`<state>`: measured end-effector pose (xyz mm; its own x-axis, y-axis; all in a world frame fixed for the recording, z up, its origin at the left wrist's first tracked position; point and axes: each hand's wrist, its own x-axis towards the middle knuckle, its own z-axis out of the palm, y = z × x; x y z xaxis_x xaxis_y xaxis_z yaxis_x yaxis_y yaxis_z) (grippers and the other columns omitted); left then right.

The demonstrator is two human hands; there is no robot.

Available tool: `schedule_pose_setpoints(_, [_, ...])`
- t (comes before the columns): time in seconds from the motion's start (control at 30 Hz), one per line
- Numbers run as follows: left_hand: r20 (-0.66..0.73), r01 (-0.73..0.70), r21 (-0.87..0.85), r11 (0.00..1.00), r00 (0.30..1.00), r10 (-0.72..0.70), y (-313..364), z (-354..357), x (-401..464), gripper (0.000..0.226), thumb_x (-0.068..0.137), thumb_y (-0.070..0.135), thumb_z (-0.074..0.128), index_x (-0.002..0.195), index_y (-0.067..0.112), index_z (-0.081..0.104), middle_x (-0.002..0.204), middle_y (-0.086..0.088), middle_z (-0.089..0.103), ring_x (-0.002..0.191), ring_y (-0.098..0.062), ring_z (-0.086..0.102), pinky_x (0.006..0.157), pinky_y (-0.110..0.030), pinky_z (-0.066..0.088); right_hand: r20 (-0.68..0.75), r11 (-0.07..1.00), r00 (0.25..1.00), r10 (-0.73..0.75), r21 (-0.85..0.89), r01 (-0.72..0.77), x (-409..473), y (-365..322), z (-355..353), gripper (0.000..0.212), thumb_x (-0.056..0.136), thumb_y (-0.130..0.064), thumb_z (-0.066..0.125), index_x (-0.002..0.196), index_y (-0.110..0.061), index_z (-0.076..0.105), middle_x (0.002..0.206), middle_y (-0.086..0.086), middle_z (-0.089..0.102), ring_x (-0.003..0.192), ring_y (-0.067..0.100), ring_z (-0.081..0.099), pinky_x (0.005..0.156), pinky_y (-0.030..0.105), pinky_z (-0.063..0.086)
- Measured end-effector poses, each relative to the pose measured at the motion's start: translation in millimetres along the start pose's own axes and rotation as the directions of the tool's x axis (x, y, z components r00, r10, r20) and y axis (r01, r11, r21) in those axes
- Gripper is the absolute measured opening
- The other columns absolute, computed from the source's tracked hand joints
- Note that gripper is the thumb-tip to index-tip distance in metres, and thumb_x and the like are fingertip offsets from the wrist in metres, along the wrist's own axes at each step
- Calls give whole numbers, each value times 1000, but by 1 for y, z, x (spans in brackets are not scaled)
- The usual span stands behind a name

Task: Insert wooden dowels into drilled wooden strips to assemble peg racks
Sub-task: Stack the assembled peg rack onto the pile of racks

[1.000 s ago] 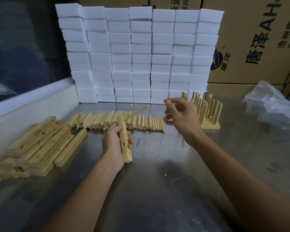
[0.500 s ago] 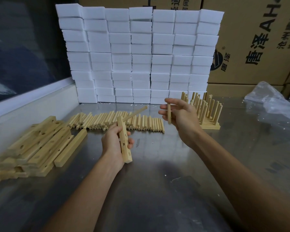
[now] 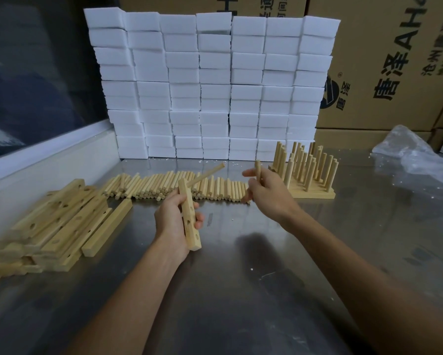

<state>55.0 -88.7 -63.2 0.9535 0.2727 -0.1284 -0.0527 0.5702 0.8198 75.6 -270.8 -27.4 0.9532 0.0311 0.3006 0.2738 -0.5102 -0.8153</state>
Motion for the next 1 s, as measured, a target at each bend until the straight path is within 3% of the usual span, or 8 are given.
schedule_pose_setpoints(0.13, [-6, 1, -5, 1000, 1000, -1, 0, 0, 1, 25, 95, 9, 47, 109, 18, 66, 69, -8, 57, 40, -16, 51, 35, -21, 37, 43, 995, 995, -89, -36, 91, -5, 1, 5, 19, 105, -32, 38, 117, -22, 49, 75, 4, 54, 64, 18, 49, 66, 38, 44])
schedule_pose_setpoints(0.23, [-7, 1, -8, 1000, 1000, -1, 0, 0, 2, 25, 95, 9, 47, 108, 18, 67, 69, -8, 57, 40, -16, 51, 34, -22, 37, -9, 986, 990, -140, -97, 139, -5, 0, 5, 35, 103, -48, 37, 92, -19, 54, 81, 6, 63, 79, 25, 62, 76, 43, 51])
schedule_pose_setpoints(0.3, [-9, 0, -10, 1000, 1000, 0, 0, -1, 2, 25, 95, 9, 47, 109, 18, 67, 68, -8, 57, 40, -16, 51, 34, -22, 37, -42, 981, 986, -161, -121, 155, -5, 0, 5, 38, 102, -49, 40, 81, -23, 59, 74, -9, 65, 75, 13, 63, 73, 40, 51])
schedule_pose_setpoints(0.37, [-9, -1, -11, 1000, 1000, 1, 0, -1, 2, 26, 95, 9, 47, 109, 19, 67, 67, -8, 57, 40, -15, 50, 34, -22, 37, -34, 974, 981, -192, -133, 186, -4, 0, 6, 33, 100, -46, 47, 85, -26, 68, 70, -12, 65, 64, 6, 58, 66, 38, 52])
schedule_pose_setpoints(0.53, [-14, 4, -9, 1000, 1000, -4, 0, 0, 2, 26, 95, 10, 47, 111, 18, 66, 68, -8, 57, 39, -16, 50, 34, -21, 36, -31, 967, 973, -229, -124, 224, -5, 0, 8, 21, 95, -36, 61, 106, -25, 75, 84, -7, 74, 75, 11, 68, 79, 45, 57])
schedule_pose_setpoints(0.77, [30, -22, 21, 1000, 999, 21, 2, 3, -1, 16, 98, 14, 52, 103, 15, 67, 64, -6, 61, 44, -16, 54, 38, -21, 42, -16, 959, 960, -281, -51, 280, -12, -7, 15, 13, 86, -31, 75, 93, -20, 78, 79, -2, 75, 46, 5, 60, 57, 40, 57])
schedule_pose_setpoints(0.9, [71, -25, 40, 999, 997, 22, 4, 7, -3, 15, 99, 17, 54, 102, 9, 66, 67, -7, 62, 45, -15, 56, 41, -22, 46, 3, 958, 960, -281, -67, 280, -15, -11, 21, 16, 81, -37, 79, 86, -21, 79, 77, -7, 72, 60, 10, 63, 61, 40, 56])
schedule_pose_setpoints(1.0, [113, 7, 34, 999, 994, -10, 7, 8, -7, 17, 99, 20, 55, 101, 7, 65, 70, -8, 62, 44, -13, 53, 39, -21, 43, 58, 944, 946, -320, -63, 324, -16, -15, 26, 14, 84, -34, 77, 84, -20, 78, 72, -9, 71, 62, 5, 60, 59, 23, 51])
